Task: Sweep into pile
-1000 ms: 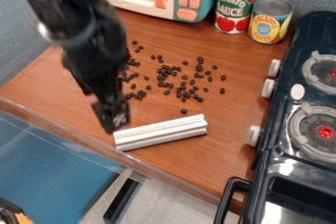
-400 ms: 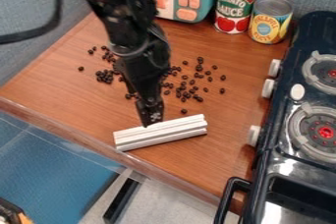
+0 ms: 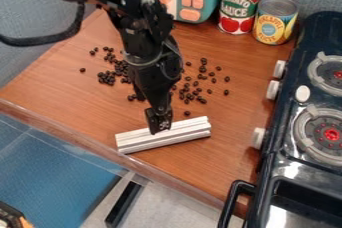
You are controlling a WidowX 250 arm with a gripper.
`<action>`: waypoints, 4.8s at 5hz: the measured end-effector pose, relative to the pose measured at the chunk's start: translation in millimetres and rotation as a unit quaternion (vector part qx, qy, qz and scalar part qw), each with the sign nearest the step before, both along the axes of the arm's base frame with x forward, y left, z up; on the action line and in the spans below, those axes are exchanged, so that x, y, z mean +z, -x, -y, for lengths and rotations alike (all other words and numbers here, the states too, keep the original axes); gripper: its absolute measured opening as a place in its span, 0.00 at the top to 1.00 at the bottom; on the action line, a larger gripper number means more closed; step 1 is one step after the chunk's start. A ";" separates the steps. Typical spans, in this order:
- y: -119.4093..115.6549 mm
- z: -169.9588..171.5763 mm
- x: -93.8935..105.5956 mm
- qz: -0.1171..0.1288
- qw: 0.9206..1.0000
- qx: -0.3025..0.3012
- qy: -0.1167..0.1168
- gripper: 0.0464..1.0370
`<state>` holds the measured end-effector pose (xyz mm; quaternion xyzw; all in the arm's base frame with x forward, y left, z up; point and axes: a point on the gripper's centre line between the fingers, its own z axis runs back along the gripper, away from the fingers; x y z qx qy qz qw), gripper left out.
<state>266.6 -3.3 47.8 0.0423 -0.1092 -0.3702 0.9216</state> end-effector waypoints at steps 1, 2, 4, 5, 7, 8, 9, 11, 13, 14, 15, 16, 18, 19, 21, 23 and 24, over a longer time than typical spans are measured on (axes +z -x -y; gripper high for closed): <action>3.0 5.5 -3.3 0.002 1.000 -0.003 0.001 0.03; 3.5 9.5 -3.8 0.002 1.000 -0.003 0.001 0.03; 1.5 12.7 -3.3 0.010 1.000 -0.010 -0.002 0.03; 1.7 12.7 -3.4 0.009 1.000 -0.010 -0.003 0.03; 1.7 12.3 -3.4 0.009 1.000 -0.009 -0.003 0.03; 1.7 12.7 -3.4 0.009 1.000 -0.010 -0.003 0.03; 1.7 12.7 -3.4 0.009 1.000 -0.010 -0.003 0.03; 1.5 12.7 -3.3 0.010 1.000 -0.010 -0.002 0.03; -0.3 16.0 -5.2 -0.004 1.000 0.000 0.009 0.03; 1.3 21.4 -7.7 -0.010 1.000 -0.006 0.013 0.03; -0.8 21.5 -11.8 -0.018 1.000 -0.005 0.010 0.03; -2.4 19.9 -14.7 -0.026 1.000 -0.002 0.005 0.05; 4.4 11.1 -25.5 -0.070 0.997 0.009 -0.032 0.47; 5.7 12.4 -25.9 -0.090 0.994 0.023 -0.065 0.69; 0.4 16.7 -20.9 -0.098 0.990 0.072 -0.069 0.70; -34.5 50.0 14.3 -0.078 0.984 0.160 0.027 0.70; -47.8 60.2 24.7 -0.069 0.972 0.214 0.065 0.70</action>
